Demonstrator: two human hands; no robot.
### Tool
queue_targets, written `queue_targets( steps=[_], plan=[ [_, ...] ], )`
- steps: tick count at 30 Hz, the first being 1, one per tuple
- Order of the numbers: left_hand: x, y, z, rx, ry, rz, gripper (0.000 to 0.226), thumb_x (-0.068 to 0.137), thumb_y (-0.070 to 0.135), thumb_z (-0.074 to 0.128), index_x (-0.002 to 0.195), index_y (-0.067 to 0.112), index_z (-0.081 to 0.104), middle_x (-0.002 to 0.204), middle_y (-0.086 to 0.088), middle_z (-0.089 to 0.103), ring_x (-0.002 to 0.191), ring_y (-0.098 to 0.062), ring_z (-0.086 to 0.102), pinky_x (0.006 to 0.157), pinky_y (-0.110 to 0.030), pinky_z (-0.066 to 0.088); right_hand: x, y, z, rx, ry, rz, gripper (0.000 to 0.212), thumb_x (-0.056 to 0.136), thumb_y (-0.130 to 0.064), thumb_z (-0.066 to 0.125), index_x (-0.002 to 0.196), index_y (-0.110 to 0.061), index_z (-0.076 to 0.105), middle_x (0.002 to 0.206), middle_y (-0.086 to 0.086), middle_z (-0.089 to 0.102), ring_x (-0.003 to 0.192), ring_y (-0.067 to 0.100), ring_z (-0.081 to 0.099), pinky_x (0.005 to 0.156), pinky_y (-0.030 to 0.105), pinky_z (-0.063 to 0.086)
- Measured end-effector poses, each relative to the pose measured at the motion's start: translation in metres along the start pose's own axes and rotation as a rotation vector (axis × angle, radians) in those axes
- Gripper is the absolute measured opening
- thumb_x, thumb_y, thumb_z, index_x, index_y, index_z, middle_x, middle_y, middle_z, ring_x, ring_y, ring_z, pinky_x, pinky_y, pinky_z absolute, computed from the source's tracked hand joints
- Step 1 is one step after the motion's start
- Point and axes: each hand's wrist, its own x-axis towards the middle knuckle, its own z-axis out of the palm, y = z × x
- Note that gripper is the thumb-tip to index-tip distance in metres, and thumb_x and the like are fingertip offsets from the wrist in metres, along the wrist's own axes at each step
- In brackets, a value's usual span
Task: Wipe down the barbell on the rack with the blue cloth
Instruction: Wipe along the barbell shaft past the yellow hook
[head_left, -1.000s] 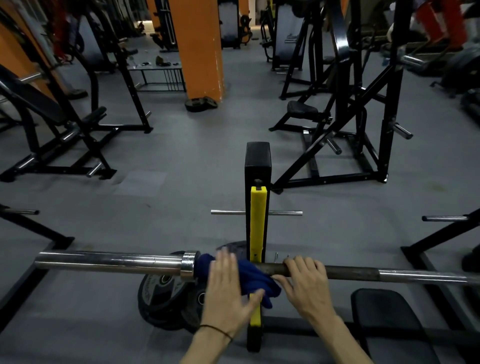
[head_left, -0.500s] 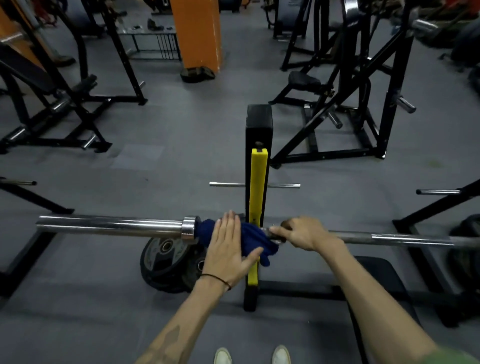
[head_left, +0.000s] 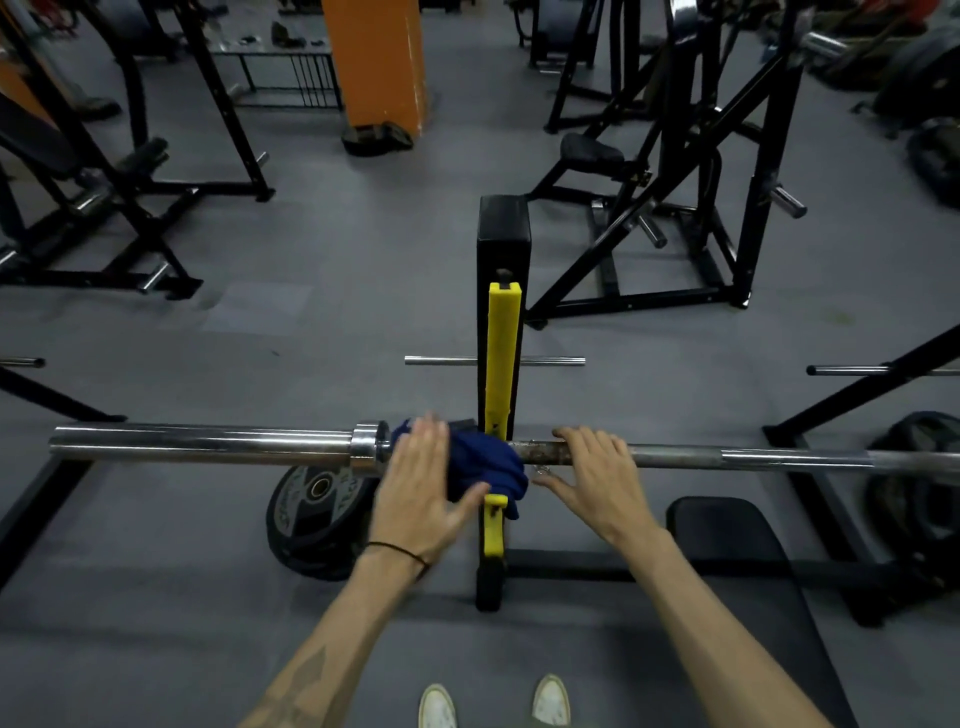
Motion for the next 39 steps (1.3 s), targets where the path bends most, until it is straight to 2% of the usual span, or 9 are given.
queue_targets(
  steps=[3,8,14,19,24,29,32,35,39],
  plan=[
    [0.002,-0.002,-0.004,-0.057,0.001,-0.124,0.101,0.096,0.078,0.012,0.157,-0.002,0.021,0.166,-0.020,0.017,0.155,-0.031,0.014,0.126,-0.043,0.006,0.003,-0.009,0.001,0.062,0.042,0.086,0.054,0.088,-0.073,0.052,0.105,-0.023,0.062,0.094,-0.007,0.060,0.086,0.016,0.055,0.085,0.035,0.042],
    [0.005,0.037,0.012,-0.020,-0.064,0.065,0.099,0.096,0.079,0.013,0.159,0.003,0.011,0.168,-0.014,0.003,0.156,-0.027,0.003,0.125,-0.040,0.000,0.003,-0.008,0.000,0.081,0.111,0.104,0.052,0.089,-0.073,0.049,0.099,-0.024,0.062,0.090,-0.008,0.061,0.082,0.014,0.054,0.080,0.032,0.037],
    [0.006,0.009,-0.005,-0.060,-0.029,-0.150,0.101,0.092,0.080,-0.001,0.159,0.005,0.005,0.168,-0.014,-0.002,0.156,-0.026,-0.003,0.126,-0.039,-0.005,0.003,-0.010,0.001,0.081,0.090,0.133,0.050,0.090,-0.071,0.054,0.102,-0.023,0.064,0.092,-0.008,0.061,0.084,0.013,0.052,0.084,0.032,0.035],
    [0.004,0.031,0.005,-0.022,-0.095,0.080,0.105,0.090,0.084,0.002,0.160,0.006,0.001,0.168,-0.013,-0.007,0.156,-0.024,-0.008,0.128,-0.041,0.001,0.001,-0.006,0.004,0.076,0.105,0.093,0.053,0.092,-0.073,0.048,0.102,-0.023,0.063,0.091,-0.007,0.062,0.084,0.014,0.053,0.083,0.033,0.037],
    [0.005,0.008,-0.009,-0.068,-0.036,-0.189,0.102,0.092,0.082,0.002,0.160,0.006,0.002,0.168,-0.014,-0.004,0.156,-0.024,-0.008,0.126,-0.037,-0.008,0.001,-0.011,0.004,0.079,0.086,0.123,0.053,0.093,-0.073,0.045,0.103,-0.024,0.062,0.093,-0.008,0.060,0.085,0.013,0.051,0.085,0.033,0.038],
    [0.004,0.046,0.007,-0.048,-0.068,0.065,0.101,0.093,0.081,0.008,0.160,0.005,0.007,0.168,-0.012,-0.003,0.157,-0.025,-0.002,0.126,-0.037,-0.005,-0.001,-0.009,0.003,0.013,0.098,0.079,0.052,0.096,-0.070,0.041,0.102,-0.022,0.062,0.092,-0.005,0.059,0.084,0.018,0.051,0.083,0.035,0.037],
    [0.003,0.001,-0.002,-0.035,-0.006,-0.053,0.096,0.096,0.078,0.009,0.160,0.006,0.012,0.168,-0.010,0.003,0.157,-0.022,0.002,0.126,-0.036,-0.002,0.000,-0.009,0.004,0.009,0.080,0.089,0.054,0.097,-0.071,0.038,0.102,-0.023,0.062,0.092,-0.006,0.059,0.084,0.016,0.050,0.083,0.035,0.038],
    [0.007,0.015,-0.009,-0.055,-0.043,-0.188,0.104,0.090,0.082,-0.003,0.160,0.005,0.005,0.168,-0.014,-0.002,0.156,-0.025,-0.005,0.126,-0.039,-0.006,0.000,-0.010,0.005,-0.006,0.092,0.088,0.052,0.098,-0.069,0.040,0.102,-0.022,0.063,0.093,-0.005,0.060,0.084,0.017,0.051,0.083,0.036,0.038],
    [0.002,0.056,0.002,-0.021,-0.138,0.023,0.107,0.086,0.085,-0.002,0.159,0.007,-0.008,0.166,-0.014,-0.017,0.154,-0.026,-0.017,0.124,-0.038,-0.014,-0.001,-0.007,0.006,0.022,0.117,0.051,0.049,0.097,-0.067,0.045,0.101,-0.022,0.063,0.092,-0.004,0.061,0.082,0.018,0.052,0.082,0.035,0.038]
  ],
)
